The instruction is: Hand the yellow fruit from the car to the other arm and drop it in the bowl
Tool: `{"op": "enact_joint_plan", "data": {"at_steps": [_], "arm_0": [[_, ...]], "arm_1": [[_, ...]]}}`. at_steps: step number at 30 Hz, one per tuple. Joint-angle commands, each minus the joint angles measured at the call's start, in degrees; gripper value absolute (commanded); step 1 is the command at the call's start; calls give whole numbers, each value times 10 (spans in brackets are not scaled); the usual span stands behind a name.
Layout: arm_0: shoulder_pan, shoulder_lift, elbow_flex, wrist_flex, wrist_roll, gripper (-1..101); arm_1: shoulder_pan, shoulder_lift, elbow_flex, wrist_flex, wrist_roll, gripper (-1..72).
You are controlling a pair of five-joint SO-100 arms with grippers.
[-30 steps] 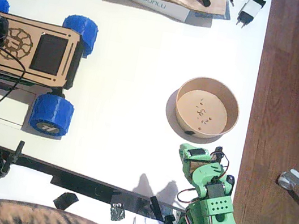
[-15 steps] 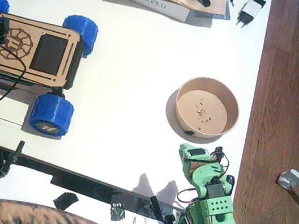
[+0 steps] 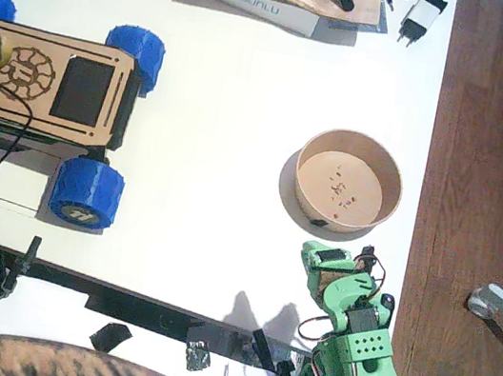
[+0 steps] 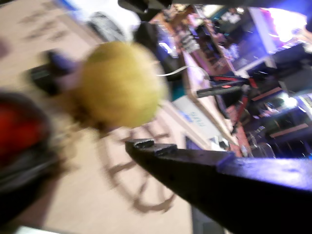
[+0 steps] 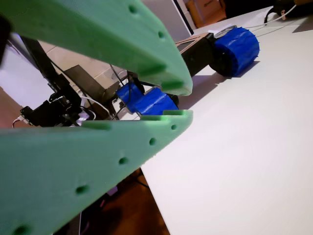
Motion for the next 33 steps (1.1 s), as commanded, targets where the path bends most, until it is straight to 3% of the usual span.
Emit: {"op": "enact_joint_plan", "data": {"at_steps": [1,13,22,33], "arm_0": [[-7,6,-27,-11,5,338],[4,-19,-34,-42,5,350],[47,-120,-172,36,5,352],[48,-137,-182,40,5,335]], "arm_1": [[-4,5,-3,1,-9,0],[-4,5,-3,1,-10,0],[-4,5,-3,1,-10,0],[-4,5,-3,1,-10,0]]}}
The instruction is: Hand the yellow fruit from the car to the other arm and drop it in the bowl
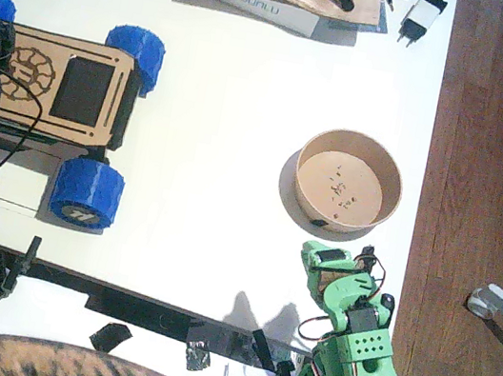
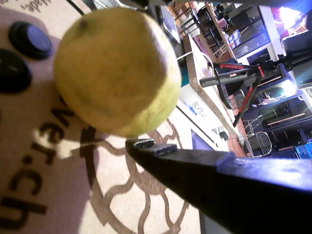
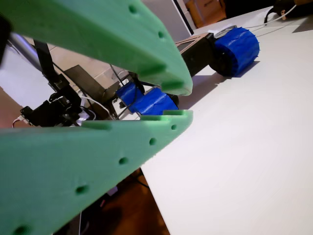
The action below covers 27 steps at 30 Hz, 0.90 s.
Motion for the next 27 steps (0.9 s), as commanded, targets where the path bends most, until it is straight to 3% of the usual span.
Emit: {"op": "enact_joint_plan", "data": {"at_steps": [1,3,6,7,27], "arm_0": [[4,6,-29,5,5,319],[4,6,-29,5,5,235],[4,6,-29,4,5,18],[4,7,-29,4,5,0],[8,40,-29,32,-3,0]], "arm_1": [[-4,5,-3,1,-10,0],[-4,5,-3,1,-10,0],[-4,5,-3,1,-10,0],[-4,5,-3,1,-10,0],[-4,5,-3,1,-10,0]]}}
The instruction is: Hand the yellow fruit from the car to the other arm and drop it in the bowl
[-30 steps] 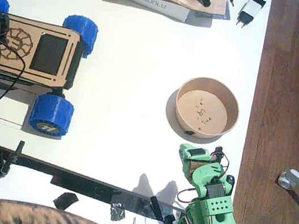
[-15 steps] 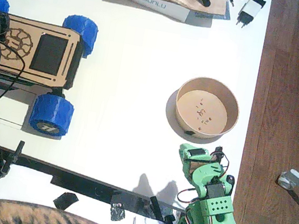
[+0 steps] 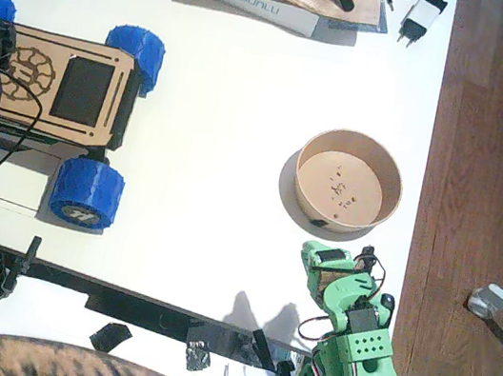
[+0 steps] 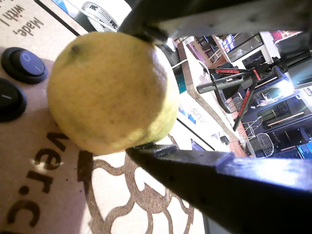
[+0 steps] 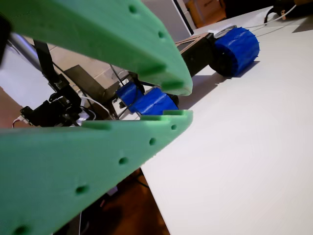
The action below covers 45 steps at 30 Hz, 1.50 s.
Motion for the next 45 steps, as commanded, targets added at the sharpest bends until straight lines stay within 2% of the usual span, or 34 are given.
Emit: {"op": "enact_joint_plan", "data": {"at_steps": [1,6,19,25,27,32,36,40,45], "arm_0": [[12,50,-27,32,-4,0],[65,152,-27,85,-5,-1],[208,419,-16,323,-5,0],[223,494,5,403,-3,1],[223,538,68,388,-2,1],[222,708,340,246,-4,0],[240,740,483,180,-4,0],[303,783,557,156,-13,0],[417,816,617,115,-89,0]], "arm_1": [[-4,5,-3,1,-10,0],[-4,5,-3,1,-10,0],[-4,5,-3,1,-10,0],[-4,5,-3,1,-10,0],[-4,5,-3,1,-10,0],[-4,5,-3,1,-10,0],[-4,5,-3,1,-10,0],[-4,5,-3,1,-10,0],[-4,5,-3,1,-10,0]]}}
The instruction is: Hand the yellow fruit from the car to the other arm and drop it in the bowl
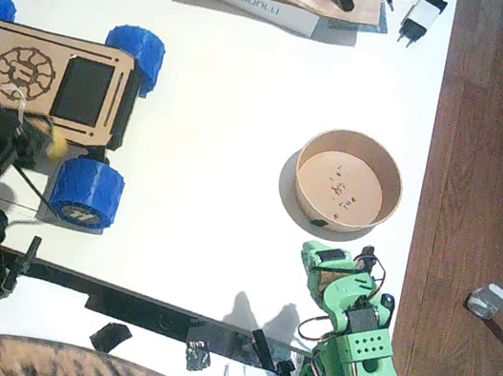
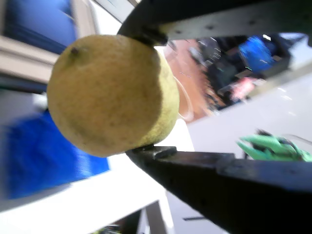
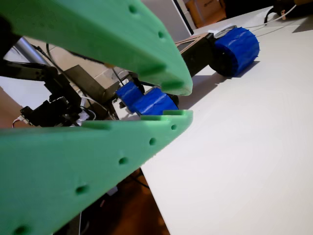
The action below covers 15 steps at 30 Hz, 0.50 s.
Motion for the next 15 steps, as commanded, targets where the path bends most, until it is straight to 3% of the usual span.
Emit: {"op": "enact_joint_plan", "data": {"at_steps": [1,8,15], "arm_0": [[81,33,18,-39,-54,0],[270,49,31,-100,-182,0],[424,-23,31,-253,-308,0]], "arm_1": [[-4,5,-3,1,-10,0],[-4,5,-4,-13,-18,0],[-107,6,-83,-3,-100,1]]}}
